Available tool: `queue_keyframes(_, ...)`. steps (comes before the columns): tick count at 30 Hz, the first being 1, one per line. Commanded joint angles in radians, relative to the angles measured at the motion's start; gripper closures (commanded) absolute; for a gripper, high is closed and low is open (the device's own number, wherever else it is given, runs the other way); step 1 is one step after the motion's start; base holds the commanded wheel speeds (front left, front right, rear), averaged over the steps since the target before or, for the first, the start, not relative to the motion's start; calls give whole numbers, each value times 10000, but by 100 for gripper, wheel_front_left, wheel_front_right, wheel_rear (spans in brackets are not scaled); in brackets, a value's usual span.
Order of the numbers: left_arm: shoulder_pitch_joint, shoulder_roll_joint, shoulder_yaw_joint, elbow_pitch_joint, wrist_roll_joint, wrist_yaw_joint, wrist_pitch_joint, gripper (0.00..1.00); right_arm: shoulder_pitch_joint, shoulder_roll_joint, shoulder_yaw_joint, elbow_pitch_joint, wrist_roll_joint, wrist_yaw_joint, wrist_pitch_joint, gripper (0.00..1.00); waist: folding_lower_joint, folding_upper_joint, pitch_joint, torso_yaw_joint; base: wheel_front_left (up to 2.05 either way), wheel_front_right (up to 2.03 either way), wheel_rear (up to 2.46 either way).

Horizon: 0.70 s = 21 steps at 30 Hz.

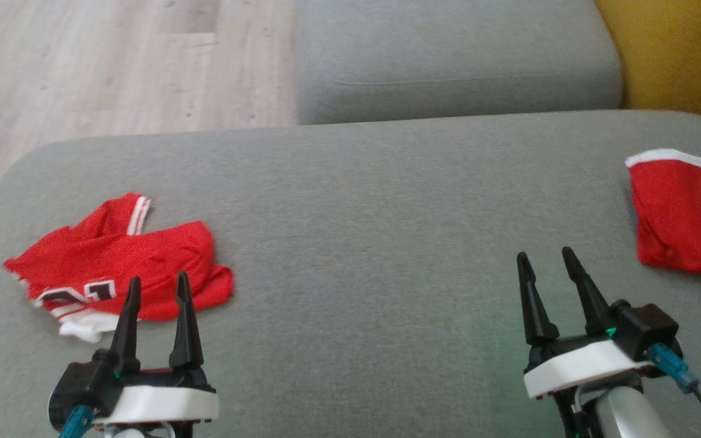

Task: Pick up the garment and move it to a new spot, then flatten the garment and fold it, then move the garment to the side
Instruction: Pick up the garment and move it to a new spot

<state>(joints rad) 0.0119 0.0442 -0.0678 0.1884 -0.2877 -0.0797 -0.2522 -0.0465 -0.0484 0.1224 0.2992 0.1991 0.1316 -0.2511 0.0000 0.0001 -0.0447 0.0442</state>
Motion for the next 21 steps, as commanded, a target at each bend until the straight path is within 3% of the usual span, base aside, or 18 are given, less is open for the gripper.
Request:
queue_keyframes(1,-178,60,350,-296,112,7,-95,0,-219,-19,271,-354,85,-9,-106,0,0,-1,-145,326,0,0,0)
queue_keyframes(12,292,60,657,-245,436,-79,-95,0,107,-18,888,-129,536,-9,-107,0,0,-1,-656,1766,0,0,0)
queue_keyframes(21,421,60,1113,-273,681,-239,-95,0,219,-18,1411,-23,734,-9,-107,0,0,-1,-687,2174,0,0,0)
